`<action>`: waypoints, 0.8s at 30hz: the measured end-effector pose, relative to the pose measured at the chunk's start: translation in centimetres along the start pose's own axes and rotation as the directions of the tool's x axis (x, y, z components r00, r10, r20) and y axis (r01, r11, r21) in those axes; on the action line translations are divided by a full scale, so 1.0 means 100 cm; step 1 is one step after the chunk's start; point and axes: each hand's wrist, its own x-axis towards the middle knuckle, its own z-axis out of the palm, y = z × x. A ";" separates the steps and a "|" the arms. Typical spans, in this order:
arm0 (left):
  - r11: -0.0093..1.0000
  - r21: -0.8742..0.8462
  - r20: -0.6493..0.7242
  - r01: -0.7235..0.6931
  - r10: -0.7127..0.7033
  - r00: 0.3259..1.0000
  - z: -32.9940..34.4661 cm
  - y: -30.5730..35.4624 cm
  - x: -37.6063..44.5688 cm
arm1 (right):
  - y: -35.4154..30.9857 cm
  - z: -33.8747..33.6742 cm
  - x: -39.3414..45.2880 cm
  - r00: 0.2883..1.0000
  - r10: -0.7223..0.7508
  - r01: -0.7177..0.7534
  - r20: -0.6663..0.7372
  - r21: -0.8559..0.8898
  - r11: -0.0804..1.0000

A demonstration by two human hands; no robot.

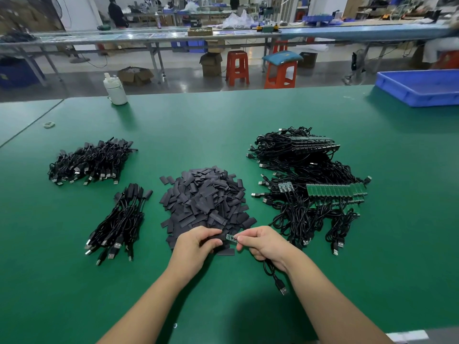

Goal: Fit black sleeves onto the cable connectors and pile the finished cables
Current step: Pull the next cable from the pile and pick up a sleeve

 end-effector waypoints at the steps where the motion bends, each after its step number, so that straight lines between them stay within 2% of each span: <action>1: 1.000 0.011 -0.005 -0.001 0.001 1.000 0.000 0.000 0.000 | 0.000 0.000 0.000 1.000 -0.001 0.001 0.004 -0.008 1.000; 5: 0.999 0.041 -0.020 -0.007 0.008 1.000 0.001 0.001 -0.001 | 0.000 0.001 0.000 1.000 -0.002 0.003 0.022 -0.038 0.999; 11: 0.993 0.095 0.096 -0.065 0.056 0.994 -0.008 -0.002 0.000 | 0.001 0.000 0.000 0.999 0.006 -0.005 0.037 -0.031 1.000; 20: 0.979 0.179 0.111 -0.097 0.078 0.991 -0.001 0.000 -0.001 | 0.001 0.002 0.000 0.998 0.012 -0.006 0.057 -0.104 0.995; 24: 0.960 0.232 0.163 -0.158 0.122 0.979 0.007 0.003 -0.002 | 0.001 0.004 -0.001 0.998 0.005 0.003 0.058 -0.142 0.990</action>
